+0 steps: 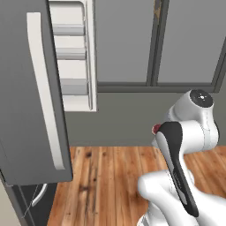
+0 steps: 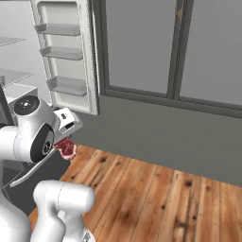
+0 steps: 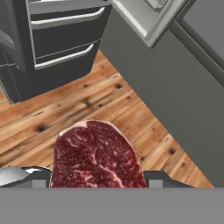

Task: Place the steak on the counter behind the older steak on the same shelf of the fridge to maintain FIFO order. Close the fridge door when finished.

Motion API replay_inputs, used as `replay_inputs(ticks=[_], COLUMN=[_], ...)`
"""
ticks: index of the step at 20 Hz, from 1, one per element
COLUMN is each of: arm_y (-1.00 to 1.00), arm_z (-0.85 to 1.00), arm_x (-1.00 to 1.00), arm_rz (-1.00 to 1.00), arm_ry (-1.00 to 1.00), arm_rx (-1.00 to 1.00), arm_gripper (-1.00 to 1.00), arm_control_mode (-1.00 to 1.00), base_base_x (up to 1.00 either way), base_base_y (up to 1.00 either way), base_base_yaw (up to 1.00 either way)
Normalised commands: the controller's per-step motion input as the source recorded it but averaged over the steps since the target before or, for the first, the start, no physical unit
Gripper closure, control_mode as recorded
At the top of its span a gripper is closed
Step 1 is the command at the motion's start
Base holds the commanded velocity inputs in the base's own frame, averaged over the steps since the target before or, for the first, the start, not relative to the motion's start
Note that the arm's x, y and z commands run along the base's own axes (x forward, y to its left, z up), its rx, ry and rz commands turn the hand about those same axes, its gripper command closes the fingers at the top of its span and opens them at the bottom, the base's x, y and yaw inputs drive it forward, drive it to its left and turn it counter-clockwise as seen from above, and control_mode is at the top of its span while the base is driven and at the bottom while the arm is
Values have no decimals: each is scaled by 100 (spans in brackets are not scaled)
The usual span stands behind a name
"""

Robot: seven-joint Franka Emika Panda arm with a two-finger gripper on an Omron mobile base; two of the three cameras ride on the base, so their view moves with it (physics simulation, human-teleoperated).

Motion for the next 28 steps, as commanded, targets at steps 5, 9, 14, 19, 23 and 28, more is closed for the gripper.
replay_inputs(ticks=[5,9,14,19,23,28], arm_y=[0,0,0,0,0,0], arm_z=[0,0,0,0,0,0], arm_x=[0,0,0,0,0,0], arm_rz=[0,0,0,0,0,0], arm_ry=[0,0,0,0,0,0], arm_rx=[0,0,0,0,0,0], arm_gripper=[100,100,100,100,100,100], arm_control_mode=[100,100,100,100,100,100], base_base_x=[87,65,21,10,34,20], base_base_y=[-18,-7,-27,-7,-54,-74], base_base_yaw=[28,35,41,59,57,59])
